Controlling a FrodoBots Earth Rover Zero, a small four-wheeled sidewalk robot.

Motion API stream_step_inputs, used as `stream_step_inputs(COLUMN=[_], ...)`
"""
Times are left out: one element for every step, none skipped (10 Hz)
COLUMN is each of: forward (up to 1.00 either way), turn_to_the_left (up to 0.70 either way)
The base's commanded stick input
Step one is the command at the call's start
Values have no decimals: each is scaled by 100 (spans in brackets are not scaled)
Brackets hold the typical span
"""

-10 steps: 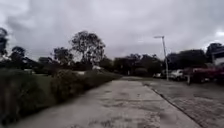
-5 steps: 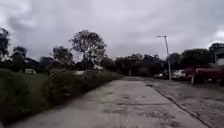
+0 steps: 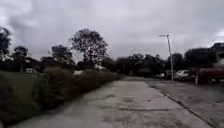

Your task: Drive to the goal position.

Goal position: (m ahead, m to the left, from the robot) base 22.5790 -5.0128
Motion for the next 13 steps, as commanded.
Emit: stream_step_inputs(forward=[50,50,50,50,50,50,50,50,50,50,50,50,50], turn_to_the_left=[0,0,0,0,0,0,0,0,0,0,0,0,0])
